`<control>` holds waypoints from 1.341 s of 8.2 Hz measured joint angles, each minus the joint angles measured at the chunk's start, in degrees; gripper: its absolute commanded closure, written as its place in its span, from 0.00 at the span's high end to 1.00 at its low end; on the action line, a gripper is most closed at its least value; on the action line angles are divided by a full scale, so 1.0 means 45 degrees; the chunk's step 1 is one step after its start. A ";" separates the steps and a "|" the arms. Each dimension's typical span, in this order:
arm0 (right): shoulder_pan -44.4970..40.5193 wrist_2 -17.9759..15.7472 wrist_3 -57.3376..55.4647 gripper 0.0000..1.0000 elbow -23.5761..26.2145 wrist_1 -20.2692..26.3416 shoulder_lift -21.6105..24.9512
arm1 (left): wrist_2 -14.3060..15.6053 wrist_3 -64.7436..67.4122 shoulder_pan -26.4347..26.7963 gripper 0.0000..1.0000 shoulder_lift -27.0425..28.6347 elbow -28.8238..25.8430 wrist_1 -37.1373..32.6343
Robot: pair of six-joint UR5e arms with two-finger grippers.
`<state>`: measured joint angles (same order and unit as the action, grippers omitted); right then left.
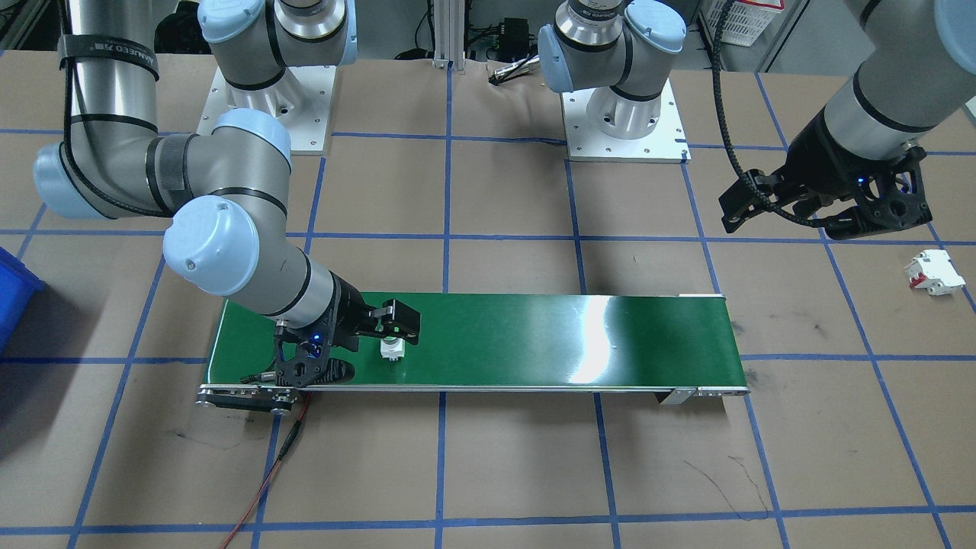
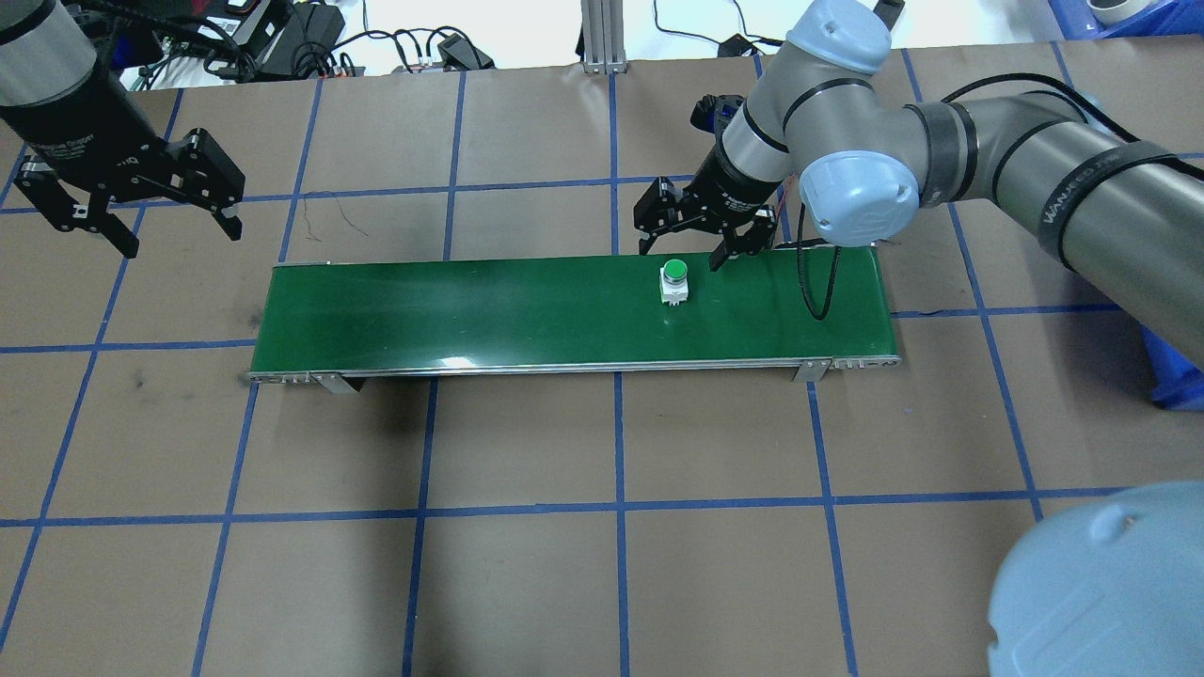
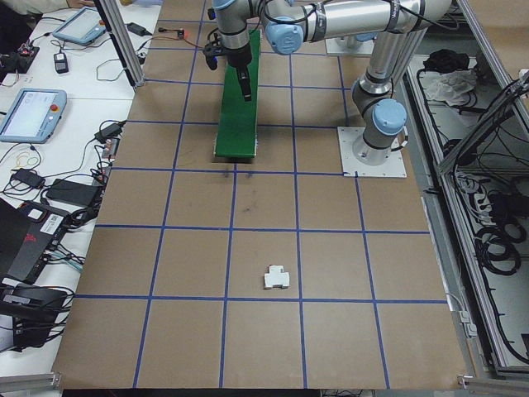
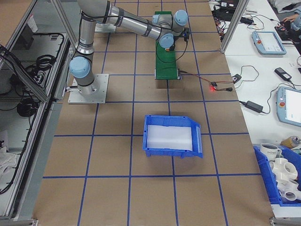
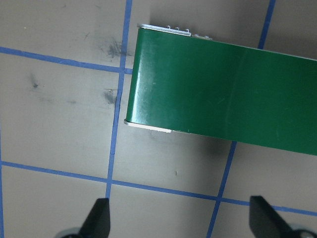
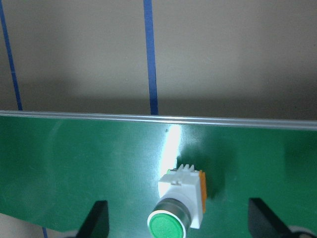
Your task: Move button from left to right
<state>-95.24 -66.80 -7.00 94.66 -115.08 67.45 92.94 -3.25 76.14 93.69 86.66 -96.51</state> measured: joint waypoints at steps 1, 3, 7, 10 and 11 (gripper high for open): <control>0.0006 -0.0528 0.0098 0.49 0.0017 0.0014 -0.0109 | -0.0004 0.0000 -0.0002 1.00 0.0000 -0.0002 0.0000; 0.0012 -0.2123 0.0749 0.01 0.0271 0.0145 -0.0247 | 0.0001 0.0000 -0.0004 1.00 0.0000 -0.0015 0.0000; 0.0084 -0.3409 0.1566 0.00 0.0414 0.0908 -0.0062 | 0.0003 0.0000 -0.0005 1.00 0.0014 -0.0019 0.0030; 0.0949 -0.3974 0.1962 0.00 -0.0371 0.1981 0.0730 | -0.0006 0.0000 -0.0005 1.00 0.0019 -0.0019 0.0054; 0.1778 -0.3976 0.2414 0.00 -0.0735 0.2670 0.1118 | -0.0001 0.0000 -0.0005 1.00 0.0019 -0.0014 0.0100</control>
<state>-87.24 -84.69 3.86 91.35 -103.07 72.48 92.93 -3.25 76.11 93.78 86.60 -96.06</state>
